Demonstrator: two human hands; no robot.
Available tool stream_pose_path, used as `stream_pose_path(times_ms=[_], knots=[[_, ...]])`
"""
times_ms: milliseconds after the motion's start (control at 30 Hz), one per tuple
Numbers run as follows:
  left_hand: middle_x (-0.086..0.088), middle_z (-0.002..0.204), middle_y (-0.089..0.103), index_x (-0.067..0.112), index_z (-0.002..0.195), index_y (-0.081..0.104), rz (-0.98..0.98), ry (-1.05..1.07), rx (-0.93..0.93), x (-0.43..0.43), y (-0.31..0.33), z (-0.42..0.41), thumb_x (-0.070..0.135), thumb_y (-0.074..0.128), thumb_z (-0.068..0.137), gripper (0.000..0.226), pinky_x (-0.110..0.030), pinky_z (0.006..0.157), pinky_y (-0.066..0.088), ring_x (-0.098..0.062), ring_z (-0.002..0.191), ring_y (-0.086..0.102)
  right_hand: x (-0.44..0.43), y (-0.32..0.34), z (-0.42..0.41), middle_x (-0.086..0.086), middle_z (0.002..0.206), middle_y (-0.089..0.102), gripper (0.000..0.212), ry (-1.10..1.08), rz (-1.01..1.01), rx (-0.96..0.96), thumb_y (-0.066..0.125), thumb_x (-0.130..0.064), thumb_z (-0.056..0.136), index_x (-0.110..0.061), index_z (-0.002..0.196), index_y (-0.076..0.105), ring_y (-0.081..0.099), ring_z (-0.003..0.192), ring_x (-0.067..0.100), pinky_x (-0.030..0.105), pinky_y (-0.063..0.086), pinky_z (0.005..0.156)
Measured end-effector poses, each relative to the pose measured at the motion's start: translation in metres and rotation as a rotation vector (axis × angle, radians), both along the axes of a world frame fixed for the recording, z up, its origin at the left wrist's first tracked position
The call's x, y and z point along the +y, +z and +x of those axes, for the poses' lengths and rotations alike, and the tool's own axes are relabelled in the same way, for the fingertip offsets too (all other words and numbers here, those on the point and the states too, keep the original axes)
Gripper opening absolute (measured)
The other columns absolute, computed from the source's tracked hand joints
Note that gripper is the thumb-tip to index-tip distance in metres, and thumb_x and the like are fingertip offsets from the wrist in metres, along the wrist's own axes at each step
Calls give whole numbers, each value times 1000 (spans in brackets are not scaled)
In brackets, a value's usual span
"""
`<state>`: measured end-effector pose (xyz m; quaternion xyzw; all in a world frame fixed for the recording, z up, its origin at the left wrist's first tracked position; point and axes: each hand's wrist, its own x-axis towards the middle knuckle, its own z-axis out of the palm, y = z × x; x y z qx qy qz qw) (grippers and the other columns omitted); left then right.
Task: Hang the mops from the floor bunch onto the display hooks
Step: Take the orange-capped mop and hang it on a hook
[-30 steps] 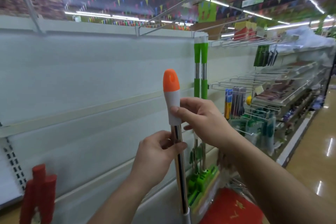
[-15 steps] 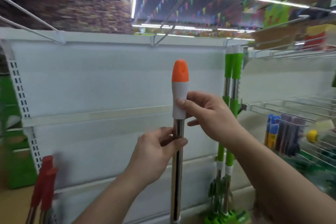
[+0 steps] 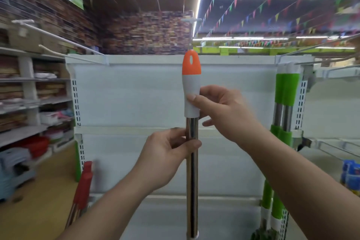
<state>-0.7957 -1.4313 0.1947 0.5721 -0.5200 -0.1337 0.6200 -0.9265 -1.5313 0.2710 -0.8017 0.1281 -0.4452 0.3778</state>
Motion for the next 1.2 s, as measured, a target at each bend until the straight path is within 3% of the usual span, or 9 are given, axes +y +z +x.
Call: stream_pose_path(times_ms=[333, 867, 1100, 1200], knots=[[-1, 84, 80, 23, 98, 78, -62, 47, -42, -6, 21, 3, 25, 77, 88, 10, -18, 67, 52, -5, 71, 71, -2, 26, 5, -1, 86, 79, 21, -13, -33, -29, 69, -38, 94, -20, 103, 75, 73, 68, 9, 39, 62, 71], [1, 80, 79, 24, 96, 78, -41, 90, -81, -35, 19, 32, 31, 75, 89, 10, -34, 75, 60, -14, 79, 74, -27, 25, 32, 1, 88, 79, 19, -52, -1, 8, 67, -37, 97, -20, 98, 76, 77, 78, 22, 44, 62, 73], [7, 73, 76, 25, 95, 77, -24, 95, -86, -55, 10, 48, 32, 75, 89, 9, -35, 75, 59, -6, 70, 70, -39, 18, 46, 4, 92, 79, 23, -82, 23, 42, 65, -37, 98, -18, 105, 75, 74, 74, 16, 47, 63, 75], [5, 73, 76, 24, 96, 77, -25, 104, -82, -63, 9, 53, 33, 76, 88, 12, -39, 78, 60, -9, 70, 70, -44, 18, 50, 6, 94, 80, 24, -97, 19, 46, 65, -36, 98, -15, 102, 75, 77, 78, 23, 49, 62, 76]])
